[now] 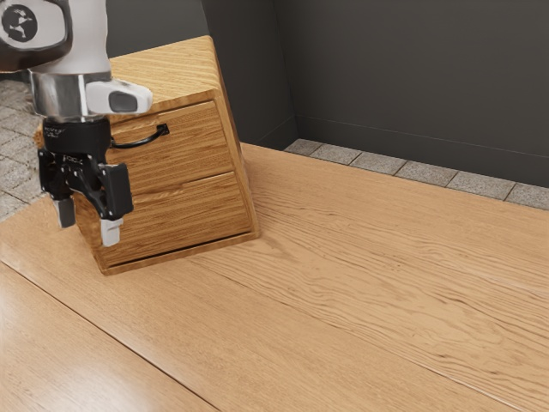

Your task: Pull the drawer handle with one arm to open the drawer

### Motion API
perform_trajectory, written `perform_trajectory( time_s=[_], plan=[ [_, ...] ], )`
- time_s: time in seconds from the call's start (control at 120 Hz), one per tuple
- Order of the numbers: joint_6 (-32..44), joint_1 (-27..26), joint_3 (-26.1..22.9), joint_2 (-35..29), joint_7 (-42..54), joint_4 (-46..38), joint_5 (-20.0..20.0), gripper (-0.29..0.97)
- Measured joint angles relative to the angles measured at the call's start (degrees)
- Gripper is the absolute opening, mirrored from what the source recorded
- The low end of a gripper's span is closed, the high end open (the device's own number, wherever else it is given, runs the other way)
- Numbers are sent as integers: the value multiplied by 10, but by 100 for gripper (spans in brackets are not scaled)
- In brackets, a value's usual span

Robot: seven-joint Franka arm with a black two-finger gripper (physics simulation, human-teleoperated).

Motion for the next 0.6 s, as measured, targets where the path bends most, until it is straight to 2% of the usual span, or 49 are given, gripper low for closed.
perform_trajectory(
  time_s=[0.117,0.15,0.225,0.258,0.308,0.367,0.458,0.6],
  plan=[
    [97,0,0,27,19,23,5,68],
    [116,14,-12,36,24,28,9,68],
    [154,194,-183,34,53,32,16,68],
    [164,237,-223,30,72,33,21,68],
    [172,274,-254,15,99,31,36,68],
    [193,292,-266,-30,136,-5,50,68],
    [275,313,-270,-85,208,-109,56,68],
    [403,321,-272,-70,318,-148,63,67]
  ],
)
